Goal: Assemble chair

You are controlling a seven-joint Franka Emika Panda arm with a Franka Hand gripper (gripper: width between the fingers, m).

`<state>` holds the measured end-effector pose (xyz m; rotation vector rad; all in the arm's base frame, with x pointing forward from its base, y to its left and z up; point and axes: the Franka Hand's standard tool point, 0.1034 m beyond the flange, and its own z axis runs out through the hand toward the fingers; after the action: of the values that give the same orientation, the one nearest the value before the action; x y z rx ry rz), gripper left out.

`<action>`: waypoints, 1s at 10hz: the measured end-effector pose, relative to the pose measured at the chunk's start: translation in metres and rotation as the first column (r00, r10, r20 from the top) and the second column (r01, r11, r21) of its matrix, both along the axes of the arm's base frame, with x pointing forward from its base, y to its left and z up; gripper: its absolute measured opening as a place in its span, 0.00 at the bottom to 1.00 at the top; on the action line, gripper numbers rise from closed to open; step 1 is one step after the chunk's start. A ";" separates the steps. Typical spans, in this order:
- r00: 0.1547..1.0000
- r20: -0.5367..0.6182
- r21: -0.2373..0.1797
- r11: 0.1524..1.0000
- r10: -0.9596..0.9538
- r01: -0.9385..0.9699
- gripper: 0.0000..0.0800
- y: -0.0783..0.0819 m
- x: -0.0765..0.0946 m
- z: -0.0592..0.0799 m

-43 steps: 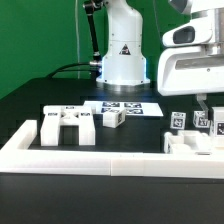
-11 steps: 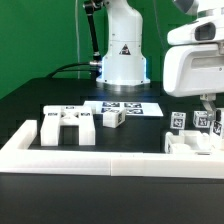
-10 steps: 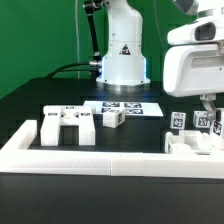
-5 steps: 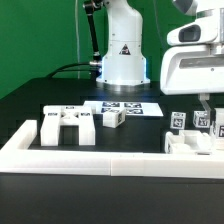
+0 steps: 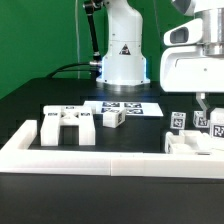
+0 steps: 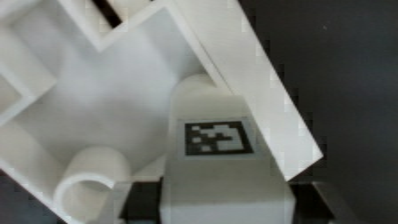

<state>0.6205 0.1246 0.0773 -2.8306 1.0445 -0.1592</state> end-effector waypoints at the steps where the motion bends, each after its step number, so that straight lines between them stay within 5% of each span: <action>1: 0.990 -0.010 0.013 0.990 -0.141 0.141 0.36 0.000 0.000 0.000; 7: 0.925 -0.038 0.052 0.923 -0.379 0.380 0.36 0.000 0.000 0.001; 8: 0.928 -0.037 0.051 0.926 -0.372 0.373 0.62 0.000 0.000 0.001; 9: 0.956 -0.029 0.041 0.955 -0.292 0.293 0.76 0.000 0.000 0.000; 10: 0.966 -0.025 0.037 0.966 -0.256 0.257 0.76 0.001 0.000 0.000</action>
Offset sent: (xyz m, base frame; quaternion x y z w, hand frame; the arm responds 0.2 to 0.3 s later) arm 0.0028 -0.0006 -0.0052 -0.0062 -0.0075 0.1429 0.9897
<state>0.6202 0.1255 0.0778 -2.6557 1.4004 -0.1315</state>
